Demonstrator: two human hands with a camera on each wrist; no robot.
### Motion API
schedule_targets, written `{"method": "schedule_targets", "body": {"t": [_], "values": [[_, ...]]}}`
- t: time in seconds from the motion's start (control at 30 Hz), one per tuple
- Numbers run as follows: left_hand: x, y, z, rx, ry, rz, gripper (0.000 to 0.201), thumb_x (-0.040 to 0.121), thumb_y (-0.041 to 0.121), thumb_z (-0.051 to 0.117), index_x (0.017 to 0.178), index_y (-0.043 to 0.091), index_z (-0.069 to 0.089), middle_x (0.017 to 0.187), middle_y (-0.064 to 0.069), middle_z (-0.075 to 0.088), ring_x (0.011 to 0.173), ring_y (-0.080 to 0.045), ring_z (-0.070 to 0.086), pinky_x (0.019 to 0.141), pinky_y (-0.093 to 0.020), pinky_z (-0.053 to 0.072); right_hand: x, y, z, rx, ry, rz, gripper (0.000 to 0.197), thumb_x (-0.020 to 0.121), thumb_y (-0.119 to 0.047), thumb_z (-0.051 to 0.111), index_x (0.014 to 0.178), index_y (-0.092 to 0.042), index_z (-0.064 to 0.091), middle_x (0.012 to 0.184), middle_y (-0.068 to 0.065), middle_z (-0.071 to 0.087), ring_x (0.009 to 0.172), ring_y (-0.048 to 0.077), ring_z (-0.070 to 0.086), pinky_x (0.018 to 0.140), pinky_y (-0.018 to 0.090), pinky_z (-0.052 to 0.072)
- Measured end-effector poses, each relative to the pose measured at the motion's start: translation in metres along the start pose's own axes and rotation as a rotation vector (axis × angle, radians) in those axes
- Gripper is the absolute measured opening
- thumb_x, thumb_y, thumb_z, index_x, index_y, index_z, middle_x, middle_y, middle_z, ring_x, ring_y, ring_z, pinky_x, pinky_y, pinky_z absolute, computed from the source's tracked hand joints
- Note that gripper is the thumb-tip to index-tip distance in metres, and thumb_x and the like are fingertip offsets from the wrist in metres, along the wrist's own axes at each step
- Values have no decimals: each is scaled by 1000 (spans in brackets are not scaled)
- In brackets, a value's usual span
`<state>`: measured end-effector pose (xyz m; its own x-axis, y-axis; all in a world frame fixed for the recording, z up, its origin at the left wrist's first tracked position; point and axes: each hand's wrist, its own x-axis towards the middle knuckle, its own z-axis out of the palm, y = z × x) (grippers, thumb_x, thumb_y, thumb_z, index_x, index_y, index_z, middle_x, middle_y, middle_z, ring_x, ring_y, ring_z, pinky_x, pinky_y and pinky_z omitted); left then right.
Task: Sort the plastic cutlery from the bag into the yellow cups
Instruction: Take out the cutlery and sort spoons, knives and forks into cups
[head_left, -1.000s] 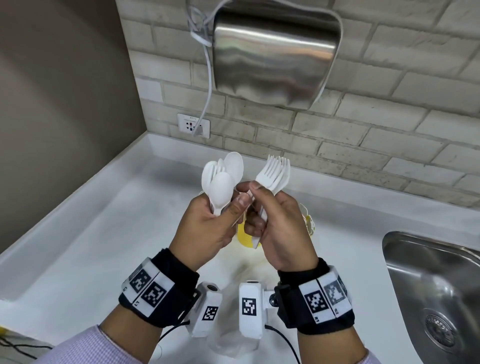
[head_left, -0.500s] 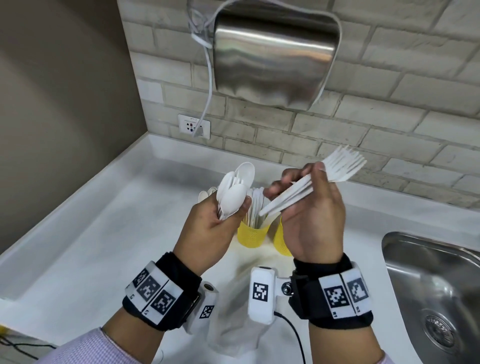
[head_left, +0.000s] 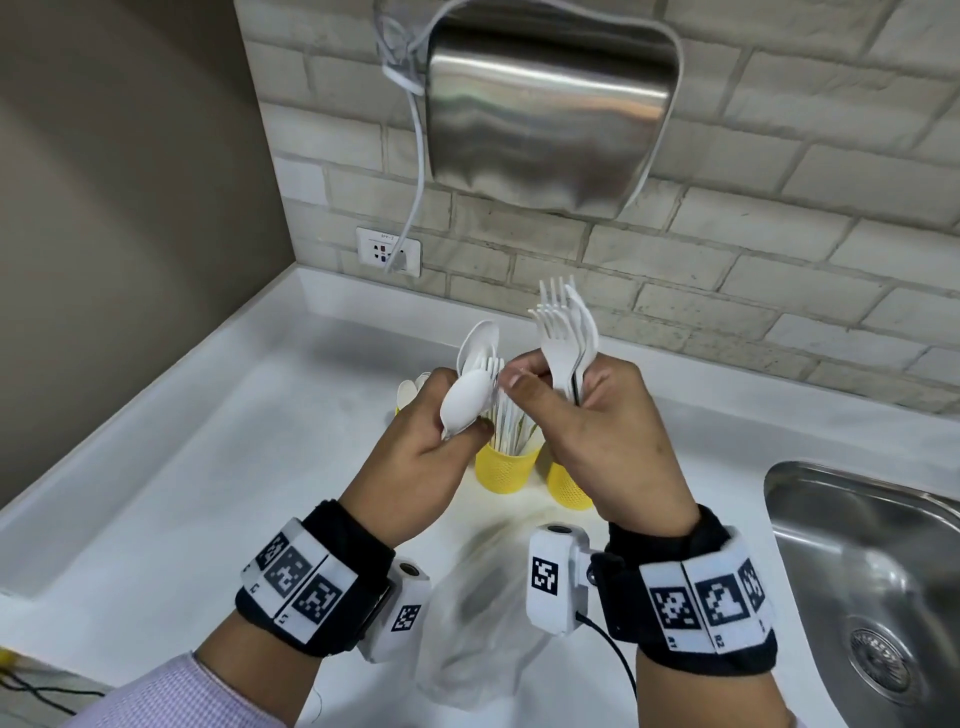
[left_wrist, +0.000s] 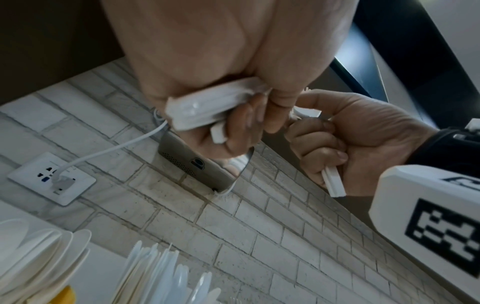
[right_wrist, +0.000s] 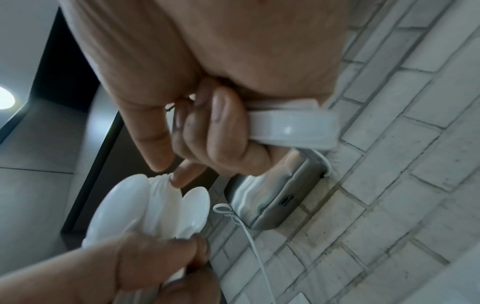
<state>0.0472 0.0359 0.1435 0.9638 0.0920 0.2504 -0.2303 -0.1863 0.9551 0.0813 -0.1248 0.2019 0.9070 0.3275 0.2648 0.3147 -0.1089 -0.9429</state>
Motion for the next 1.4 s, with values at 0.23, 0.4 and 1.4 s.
{"method": "schedule_targets", "body": {"t": [0.23, 0.4, 1.4], "values": [[0, -2, -1, -51, -47, -67, 19, 79, 13, 53, 96, 19, 46, 80, -6, 39, 63, -19, 34, 58, -40, 30, 3, 3, 0, 100, -84, 53, 12, 99, -4, 62, 88, -3, 66, 43, -15, 51, 35, 1, 43, 44, 8, 33], [0, -2, -1, -118, -44, -100, 20, 77, 9, 54, 94, 11, 44, 81, -8, 40, 59, -15, 34, 53, -27, 31, 6, 15, 0, 451, -90, 107, 8, 95, -15, 61, 88, -11, 60, 53, 1, 28, 42, 11, 18, 42, 20, 21], [-3, -6, 8, 369, -39, 163, 23, 91, 30, 61, 96, 15, 45, 98, -3, 61, 86, -25, 57, 73, -51, 49, 11, 25, 31, 807, 340, 309, 20, 100, -12, 46, 84, -9, 57, 68, 4, 60, 62, 20, 59, 59, 30, 48]]}}
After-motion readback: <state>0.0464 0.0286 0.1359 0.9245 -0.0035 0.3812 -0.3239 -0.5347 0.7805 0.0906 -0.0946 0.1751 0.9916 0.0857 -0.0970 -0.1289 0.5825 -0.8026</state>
